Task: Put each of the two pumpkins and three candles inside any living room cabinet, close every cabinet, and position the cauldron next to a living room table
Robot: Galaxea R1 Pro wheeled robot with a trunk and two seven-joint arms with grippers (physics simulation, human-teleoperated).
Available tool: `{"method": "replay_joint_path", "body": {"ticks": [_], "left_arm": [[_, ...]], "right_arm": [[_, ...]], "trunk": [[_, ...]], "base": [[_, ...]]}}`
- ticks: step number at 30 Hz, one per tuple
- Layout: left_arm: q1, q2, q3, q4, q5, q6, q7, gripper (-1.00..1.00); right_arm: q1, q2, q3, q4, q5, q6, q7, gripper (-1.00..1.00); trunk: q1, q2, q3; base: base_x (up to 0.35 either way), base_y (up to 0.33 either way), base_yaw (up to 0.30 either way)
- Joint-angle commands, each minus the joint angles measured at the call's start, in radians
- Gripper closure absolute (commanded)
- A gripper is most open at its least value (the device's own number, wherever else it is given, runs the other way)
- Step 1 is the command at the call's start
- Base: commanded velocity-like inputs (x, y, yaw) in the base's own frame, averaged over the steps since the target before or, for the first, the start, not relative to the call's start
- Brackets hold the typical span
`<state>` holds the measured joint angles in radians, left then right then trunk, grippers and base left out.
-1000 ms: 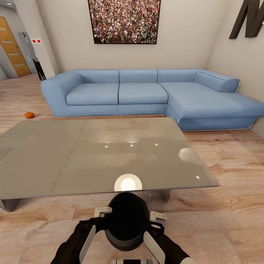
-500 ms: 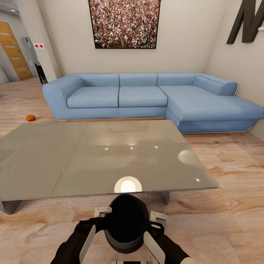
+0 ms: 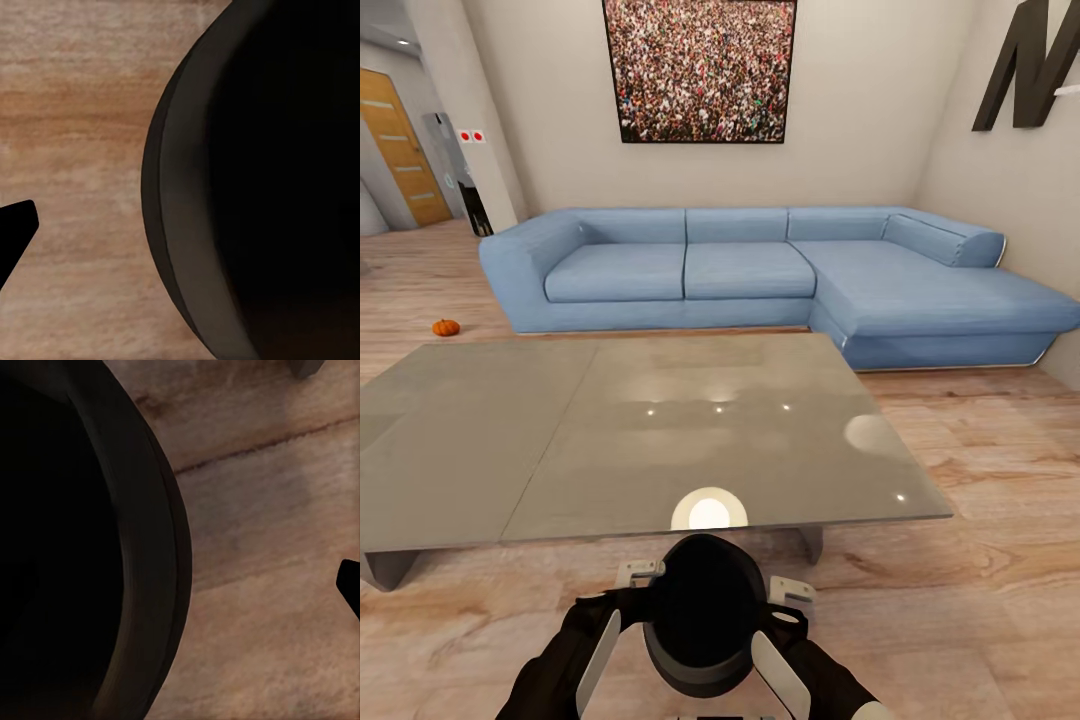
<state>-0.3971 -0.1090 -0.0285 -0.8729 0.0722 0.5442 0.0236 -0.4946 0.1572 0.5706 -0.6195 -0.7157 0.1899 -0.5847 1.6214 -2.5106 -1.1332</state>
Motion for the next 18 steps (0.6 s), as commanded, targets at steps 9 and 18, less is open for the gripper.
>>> {"method": "replay_joint_path", "body": {"ticks": [9,18], "left_arm": [[0.000,-0.001,-0.001,-0.002,0.008,0.006,0.002,-1.00],[-0.001,-0.002,-0.001,-0.004,0.015,0.047,0.036,-1.00]], "right_arm": [[-0.001,-0.001,0.005,-0.001,-0.004,0.005,-0.007,-1.00],[-0.001,-0.001,0.005,-0.001,-0.004,0.005,-0.007,-1.00]], "trunk": [[-0.001,0.000,0.003],[-0.005,0.002,0.038]], "base": [[-0.011,0.000,0.000],[0.000,0.000,0.000]]}}
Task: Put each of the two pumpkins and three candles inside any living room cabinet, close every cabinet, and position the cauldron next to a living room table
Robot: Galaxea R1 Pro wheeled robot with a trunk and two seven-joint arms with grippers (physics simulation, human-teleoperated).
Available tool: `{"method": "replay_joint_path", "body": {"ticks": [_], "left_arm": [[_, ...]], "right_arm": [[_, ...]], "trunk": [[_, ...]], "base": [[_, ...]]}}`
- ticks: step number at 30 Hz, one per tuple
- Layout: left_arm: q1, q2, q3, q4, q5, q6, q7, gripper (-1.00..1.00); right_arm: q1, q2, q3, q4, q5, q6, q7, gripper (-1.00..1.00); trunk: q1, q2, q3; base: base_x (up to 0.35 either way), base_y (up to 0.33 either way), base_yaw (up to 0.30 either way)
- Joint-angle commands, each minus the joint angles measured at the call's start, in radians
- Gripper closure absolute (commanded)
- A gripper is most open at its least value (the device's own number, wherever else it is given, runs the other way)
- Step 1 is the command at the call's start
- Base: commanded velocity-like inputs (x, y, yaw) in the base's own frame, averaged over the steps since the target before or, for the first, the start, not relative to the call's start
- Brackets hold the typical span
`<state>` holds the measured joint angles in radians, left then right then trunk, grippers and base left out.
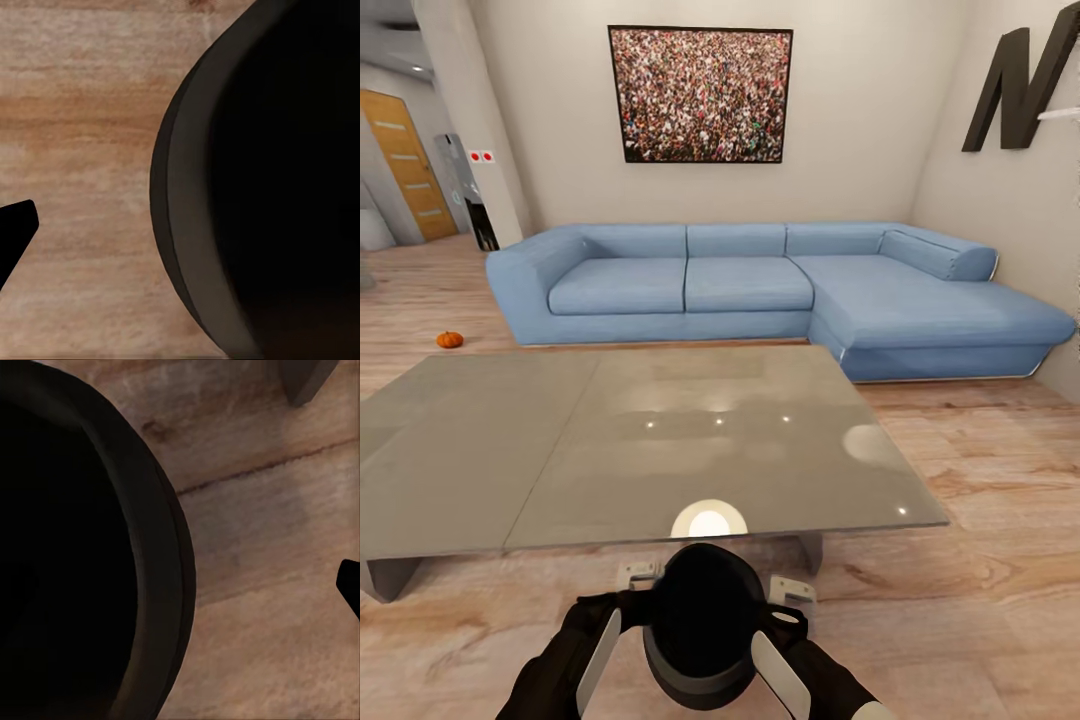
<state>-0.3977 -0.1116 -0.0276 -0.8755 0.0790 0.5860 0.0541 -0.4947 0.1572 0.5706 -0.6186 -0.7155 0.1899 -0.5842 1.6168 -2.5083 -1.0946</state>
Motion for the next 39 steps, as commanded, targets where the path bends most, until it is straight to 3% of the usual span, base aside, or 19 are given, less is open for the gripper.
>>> {"method": "replay_joint_path", "body": {"ticks": [1,39], "left_arm": [[0.000,0.000,-0.002,-0.002,0.009,0.012,0.008,-1.00],[-0.001,0.000,-0.002,-0.014,0.021,0.033,0.015,-1.00]], "right_arm": [[-0.001,-0.001,0.005,-0.001,-0.004,0.005,-0.007,-1.00],[-0.001,-0.002,0.004,-0.001,-0.005,0.010,-0.006,-1.00]], "trunk": [[-0.001,0.000,0.003],[-0.024,0.022,0.149]], "base": [[0.000,0.000,0.000],[-0.085,0.002,0.000]]}}
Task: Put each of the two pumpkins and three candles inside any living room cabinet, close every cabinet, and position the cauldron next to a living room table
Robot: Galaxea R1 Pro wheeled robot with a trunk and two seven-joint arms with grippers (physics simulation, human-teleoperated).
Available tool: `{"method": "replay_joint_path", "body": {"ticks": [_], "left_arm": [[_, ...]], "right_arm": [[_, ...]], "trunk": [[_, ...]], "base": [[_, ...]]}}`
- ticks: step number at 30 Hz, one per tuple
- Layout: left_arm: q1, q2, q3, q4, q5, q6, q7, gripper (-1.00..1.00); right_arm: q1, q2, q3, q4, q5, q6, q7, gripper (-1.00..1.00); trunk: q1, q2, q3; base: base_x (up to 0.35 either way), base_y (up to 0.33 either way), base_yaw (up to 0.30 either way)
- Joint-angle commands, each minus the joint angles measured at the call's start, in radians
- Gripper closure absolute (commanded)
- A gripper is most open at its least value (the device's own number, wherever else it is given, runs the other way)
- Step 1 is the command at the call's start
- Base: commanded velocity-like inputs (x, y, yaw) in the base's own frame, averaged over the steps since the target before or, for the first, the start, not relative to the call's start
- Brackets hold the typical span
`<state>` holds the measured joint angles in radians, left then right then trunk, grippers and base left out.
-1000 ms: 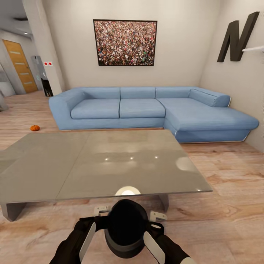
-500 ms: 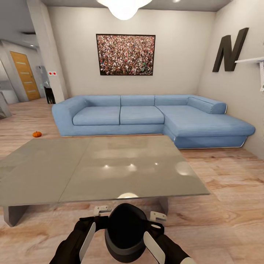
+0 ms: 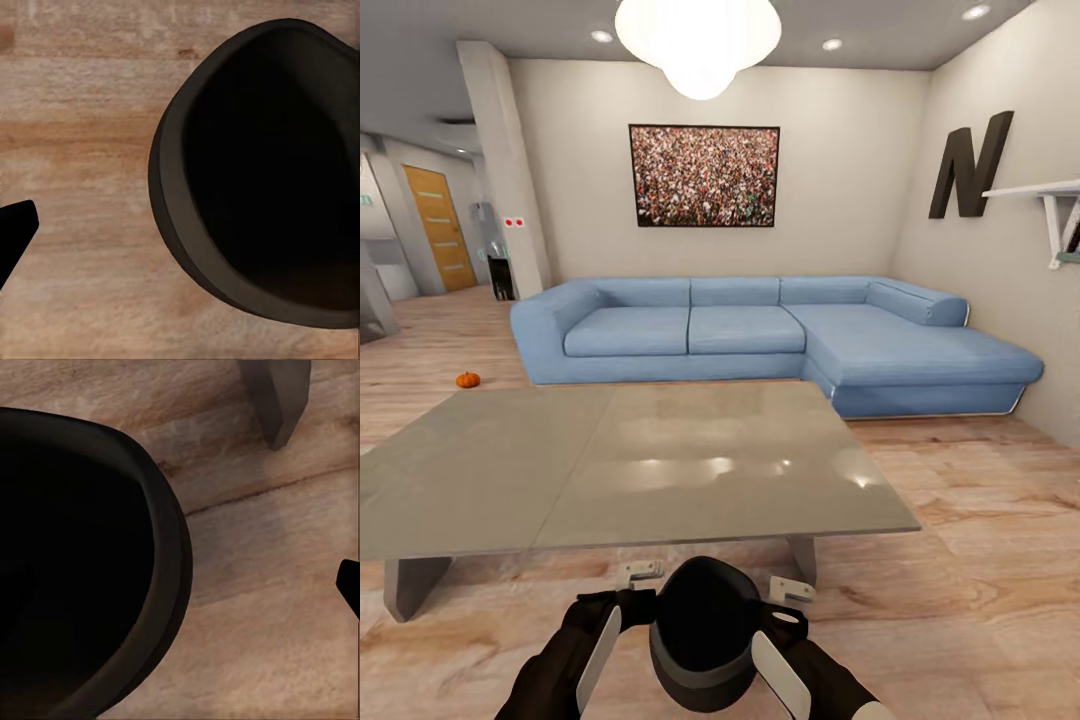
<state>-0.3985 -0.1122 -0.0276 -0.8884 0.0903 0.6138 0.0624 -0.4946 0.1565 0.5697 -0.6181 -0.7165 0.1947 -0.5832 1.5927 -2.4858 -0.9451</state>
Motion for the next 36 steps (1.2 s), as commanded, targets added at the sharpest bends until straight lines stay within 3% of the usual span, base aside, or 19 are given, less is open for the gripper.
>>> {"method": "replay_joint_path", "body": {"ticks": [1,18,36], "left_arm": [[0.000,0.000,-0.002,-0.001,0.009,0.010,0.006,-1.00],[0.000,-0.002,-0.002,0.000,0.006,0.029,0.007,-1.00],[0.000,0.002,-0.002,-0.016,0.005,0.088,0.007,-1.00]], "right_arm": [[-0.001,-0.001,0.004,-0.002,-0.004,0.008,-0.007,-1.00],[-0.001,-0.007,0.002,-0.001,-0.004,0.020,0.013,-1.00],[-0.001,-0.009,-0.008,-0.002,-0.019,0.092,0.010,-1.00]], "trunk": [[-0.004,0.007,0.002],[-0.069,0.126,0.055],[-0.138,0.252,0.112]], "base": [[-0.012,0.001,0.000],[-0.072,0.011,0.000],[-0.031,0.004,0.000]]}}
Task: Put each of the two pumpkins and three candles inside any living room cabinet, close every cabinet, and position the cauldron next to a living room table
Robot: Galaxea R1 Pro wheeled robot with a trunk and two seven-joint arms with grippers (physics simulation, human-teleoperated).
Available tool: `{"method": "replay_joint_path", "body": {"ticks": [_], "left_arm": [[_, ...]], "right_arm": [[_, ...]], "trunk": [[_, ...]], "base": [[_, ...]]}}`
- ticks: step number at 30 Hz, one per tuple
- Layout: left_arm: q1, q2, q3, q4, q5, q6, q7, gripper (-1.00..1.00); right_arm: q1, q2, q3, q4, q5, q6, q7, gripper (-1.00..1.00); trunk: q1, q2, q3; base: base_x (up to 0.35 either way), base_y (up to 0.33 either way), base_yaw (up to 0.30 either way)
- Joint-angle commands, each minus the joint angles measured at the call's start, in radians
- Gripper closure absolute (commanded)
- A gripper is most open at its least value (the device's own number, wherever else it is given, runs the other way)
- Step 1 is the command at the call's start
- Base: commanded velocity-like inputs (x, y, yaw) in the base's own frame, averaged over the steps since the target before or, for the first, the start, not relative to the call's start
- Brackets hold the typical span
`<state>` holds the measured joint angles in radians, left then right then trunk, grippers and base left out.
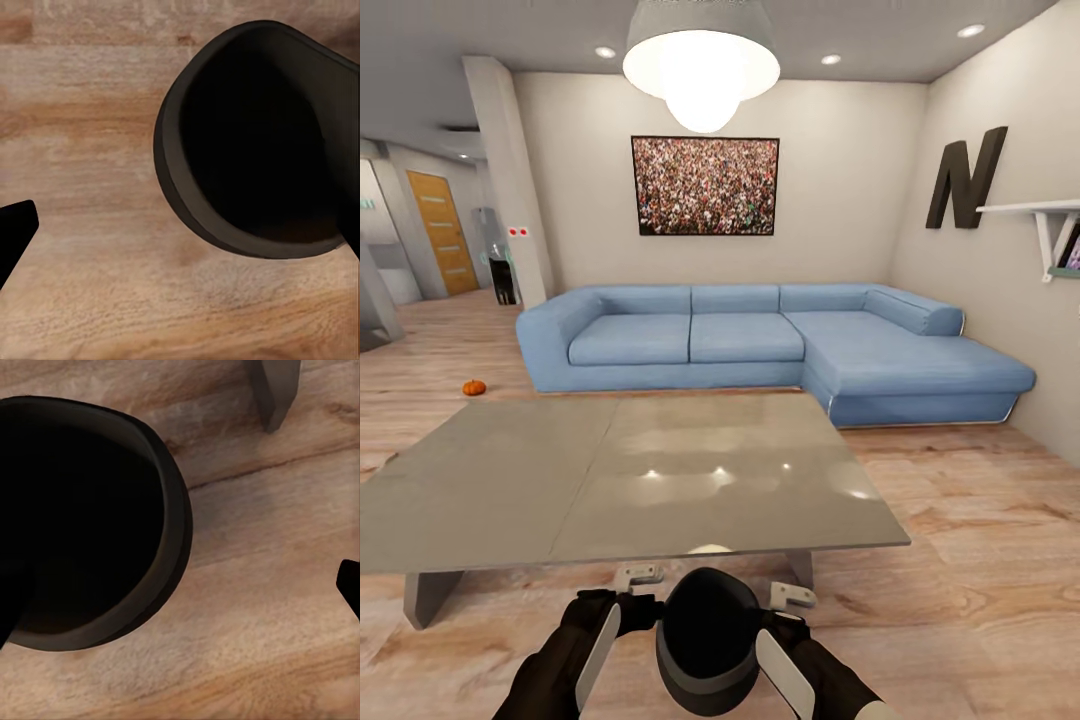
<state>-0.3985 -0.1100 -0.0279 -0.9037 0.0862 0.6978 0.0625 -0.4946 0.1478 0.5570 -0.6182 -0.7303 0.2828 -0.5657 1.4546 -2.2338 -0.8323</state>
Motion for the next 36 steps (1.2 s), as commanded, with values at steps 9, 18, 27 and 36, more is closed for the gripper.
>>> {"method": "replay_joint_path", "body": {"ticks": [9,18,27,36], "left_arm": [[0.001,0.006,0.005,0.009,0.013,0.004,0.007,-1.00],[0.001,0.009,0.009,0.010,0.013,0.005,0.007,-1.00],[0.001,0.008,0.007,0.009,0.012,0.005,0.008,-1.00],[0.001,0.007,0.005,0.008,0.013,0.014,0.008,-1.00]], "right_arm": [[-0.001,0.001,0.006,0.004,-0.006,0.002,-0.006,-1.00],[-0.001,0.000,0.005,0.007,-0.024,0.013,-0.006,-1.00],[-0.001,-0.001,0.005,0.007,-0.030,0.014,-0.005,-1.00],[-0.001,-0.001,0.006,0.013,-0.031,0.004,-0.005,-1.00]], "trunk": [[-0.035,0.063,0.022],[-0.069,0.126,0.037],[-0.104,0.189,0.050],[-0.138,0.252,0.064]], "base": [[0.000,0.000,0.000],[-0.031,0.000,0.000],[-0.141,0.000,0.000],[-0.005,0.000,0.000]]}}
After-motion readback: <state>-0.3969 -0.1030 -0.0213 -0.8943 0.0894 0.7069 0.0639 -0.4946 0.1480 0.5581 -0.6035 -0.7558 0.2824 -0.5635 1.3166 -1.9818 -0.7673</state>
